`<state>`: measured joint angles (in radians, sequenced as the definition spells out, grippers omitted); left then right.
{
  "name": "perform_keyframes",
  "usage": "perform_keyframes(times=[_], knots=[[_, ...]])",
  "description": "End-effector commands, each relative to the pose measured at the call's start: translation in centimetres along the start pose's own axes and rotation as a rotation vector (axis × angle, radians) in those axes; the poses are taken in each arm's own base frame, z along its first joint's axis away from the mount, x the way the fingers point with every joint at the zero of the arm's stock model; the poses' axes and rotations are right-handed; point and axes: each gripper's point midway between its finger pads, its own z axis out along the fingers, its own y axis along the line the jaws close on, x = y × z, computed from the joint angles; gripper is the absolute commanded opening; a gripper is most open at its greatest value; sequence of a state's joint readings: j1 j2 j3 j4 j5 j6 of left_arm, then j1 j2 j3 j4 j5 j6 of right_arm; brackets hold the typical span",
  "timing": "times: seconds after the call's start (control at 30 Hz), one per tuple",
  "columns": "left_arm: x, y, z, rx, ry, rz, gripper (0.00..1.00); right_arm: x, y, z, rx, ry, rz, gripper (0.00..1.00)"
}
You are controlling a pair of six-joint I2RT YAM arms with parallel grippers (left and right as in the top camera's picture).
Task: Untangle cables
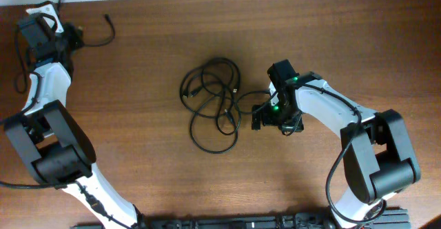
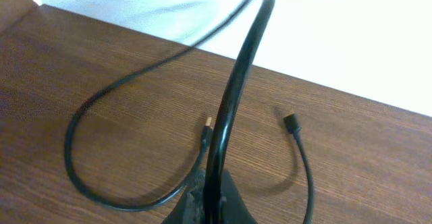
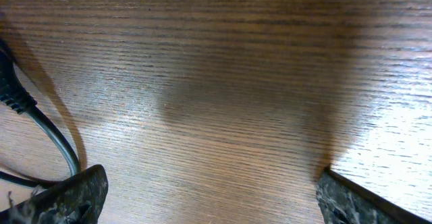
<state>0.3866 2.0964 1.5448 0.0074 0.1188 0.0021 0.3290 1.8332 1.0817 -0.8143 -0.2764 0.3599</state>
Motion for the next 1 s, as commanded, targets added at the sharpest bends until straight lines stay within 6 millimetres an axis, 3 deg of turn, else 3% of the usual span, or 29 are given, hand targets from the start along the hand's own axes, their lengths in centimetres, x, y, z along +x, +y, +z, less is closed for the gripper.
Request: perform_keyframes(times=[0.0,0.07,0.17,0.2,0.23,0.27,0.37,0.47,0.57,0.63,0.7,0.77,0.8,0.97], knots=[[1.3,-0.2,0.9,0.029,0.030,0.094,0.00,1.7,-1.6,3.5,0.033,0.089,-0.008,0.98],[3.6,1.1,1.9,-0.032,0.086,0.142,0.08,1.7,-1.6,3.5,0.033,0.089,-0.008,0.98],[4.5,5.3,1.7,-0.239,0.126,0.142,0.04,1.7,-1.6,3.5,0.033,0.089,-0.008,0.98],[4.7,6.1,1.5,-0.265,0.138,0.139,0.08,1.7,-1.6,3.5,0.033,0.089,-0.008,0.98],[5.0,6.9,1.3,-0.279,0.151,0.132,0.27,1.7,-1.6,3.5,0.032,0.089,-0.008,0.98],[5.5,7.6,1.1,-0.288,0.169,0.124,0.56,1.7,-1.6,3.6,0.032,0.089,-0.008,0.98],[5.4,9.0,0.6,-0.307,0.172,0.110,0.64,1.8,-1.6,3.5,0.032,0.090,-0.007,0.98],[1.1,9.0,-1.2,-0.320,0.064,0.110,0.66,1.7,-1.6,3.5,0.032,0.089,-0.008,0.99],[-4.6,8.1,-4.0,-0.304,-0.091,0.112,0.66,1.7,-1.6,3.6,0.032,0.089,-0.008,0.98],[-6.1,7.2,-5.0,-0.261,-0.129,0.116,0.63,1.7,-1.6,3.6,0.032,0.089,-0.008,0.98],[-4.8,6.2,-4.4,-0.195,-0.082,0.117,0.61,1.7,-1.6,3.6,0.032,0.089,-0.008,0.98],[-2.0,4.8,-2.5,-0.099,-0.015,0.112,0.69,1.7,-1.6,3.6,0.032,0.089,-0.008,0.98],[-0.9,4.8,-1.8,-0.093,0.008,0.110,0.77,1.7,-1.6,3.6,0.032,0.089,-0.008,0.98],[4.6,5.5,1.9,-0.086,0.108,0.094,0.79,1.7,-1.6,3.5,0.033,0.089,-0.008,0.98]])
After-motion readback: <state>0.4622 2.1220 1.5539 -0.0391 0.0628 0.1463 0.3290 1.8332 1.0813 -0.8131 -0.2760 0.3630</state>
